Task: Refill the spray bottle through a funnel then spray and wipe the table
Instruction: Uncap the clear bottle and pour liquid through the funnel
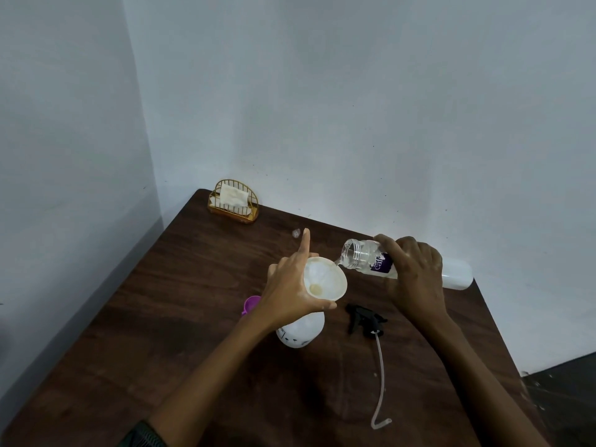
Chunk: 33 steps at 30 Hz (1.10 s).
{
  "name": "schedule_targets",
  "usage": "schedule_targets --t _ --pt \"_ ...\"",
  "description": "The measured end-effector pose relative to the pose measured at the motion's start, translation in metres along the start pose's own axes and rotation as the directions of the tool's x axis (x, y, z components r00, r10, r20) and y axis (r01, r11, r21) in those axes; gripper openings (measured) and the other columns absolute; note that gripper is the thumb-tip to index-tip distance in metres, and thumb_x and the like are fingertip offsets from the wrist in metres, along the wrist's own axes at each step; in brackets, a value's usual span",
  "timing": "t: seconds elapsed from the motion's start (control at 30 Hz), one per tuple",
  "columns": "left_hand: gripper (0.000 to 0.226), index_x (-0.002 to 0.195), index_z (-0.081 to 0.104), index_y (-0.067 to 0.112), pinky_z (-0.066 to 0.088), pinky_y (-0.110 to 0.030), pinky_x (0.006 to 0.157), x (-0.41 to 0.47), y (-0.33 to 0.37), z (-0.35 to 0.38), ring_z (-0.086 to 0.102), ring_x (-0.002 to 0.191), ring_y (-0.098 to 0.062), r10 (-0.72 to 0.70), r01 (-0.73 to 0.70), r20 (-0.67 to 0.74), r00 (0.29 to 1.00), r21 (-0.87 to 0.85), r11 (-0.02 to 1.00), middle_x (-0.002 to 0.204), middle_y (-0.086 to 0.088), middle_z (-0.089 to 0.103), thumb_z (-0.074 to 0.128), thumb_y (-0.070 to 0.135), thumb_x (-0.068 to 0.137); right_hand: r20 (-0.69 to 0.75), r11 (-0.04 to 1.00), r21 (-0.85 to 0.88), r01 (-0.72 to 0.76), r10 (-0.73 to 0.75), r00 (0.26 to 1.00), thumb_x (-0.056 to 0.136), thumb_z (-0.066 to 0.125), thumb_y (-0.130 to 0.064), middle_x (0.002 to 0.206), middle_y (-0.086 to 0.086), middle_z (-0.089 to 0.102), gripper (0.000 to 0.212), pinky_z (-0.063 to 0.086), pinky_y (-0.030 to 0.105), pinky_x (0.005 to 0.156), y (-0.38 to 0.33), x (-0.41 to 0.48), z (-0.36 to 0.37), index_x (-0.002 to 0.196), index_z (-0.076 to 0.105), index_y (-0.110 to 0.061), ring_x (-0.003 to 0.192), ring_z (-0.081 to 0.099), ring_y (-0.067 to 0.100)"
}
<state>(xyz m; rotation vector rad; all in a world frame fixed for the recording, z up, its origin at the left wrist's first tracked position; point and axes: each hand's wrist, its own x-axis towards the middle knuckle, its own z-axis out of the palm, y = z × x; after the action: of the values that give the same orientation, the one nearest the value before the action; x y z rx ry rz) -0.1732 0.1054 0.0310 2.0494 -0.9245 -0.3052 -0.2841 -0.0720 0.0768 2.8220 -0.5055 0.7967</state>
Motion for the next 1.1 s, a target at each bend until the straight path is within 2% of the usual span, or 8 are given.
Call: schedule_targets --t 0.27,1.1 --pt "0.132 0.148 -0.014 0.028 0.019 -0.037 0.105 -0.0007 -0.0016 0.0002 0.037 0.129 -0.017 0.009 -0.009 -0.010 1.000 -0.007 1.000 0.141 0.012 0.045 0.084 0.045 0.060 0.023 1.000 -0.004 -0.015 0.015 1.000 0.058 0.067 0.007 0.090 0.009 0.056 0.065 0.039 0.046 0.084 0.0008 0.0018 -0.0004 0.118 0.058 -0.018 0.081 0.053 0.031" --pt "0.132 0.148 -0.014 0.028 0.019 -0.036 0.104 -0.0003 -0.0024 0.0000 0.037 0.129 -0.016 0.006 -0.006 -0.007 1.000 -0.005 1.000 0.141 0.013 0.044 0.083 0.047 0.061 0.019 1.000 -0.010 -0.018 0.018 1.000 0.057 0.071 0.006 0.091 0.010 0.057 0.068 0.039 0.047 0.085 0.0028 0.0024 -0.0005 0.118 0.056 -0.020 0.082 0.053 0.032"
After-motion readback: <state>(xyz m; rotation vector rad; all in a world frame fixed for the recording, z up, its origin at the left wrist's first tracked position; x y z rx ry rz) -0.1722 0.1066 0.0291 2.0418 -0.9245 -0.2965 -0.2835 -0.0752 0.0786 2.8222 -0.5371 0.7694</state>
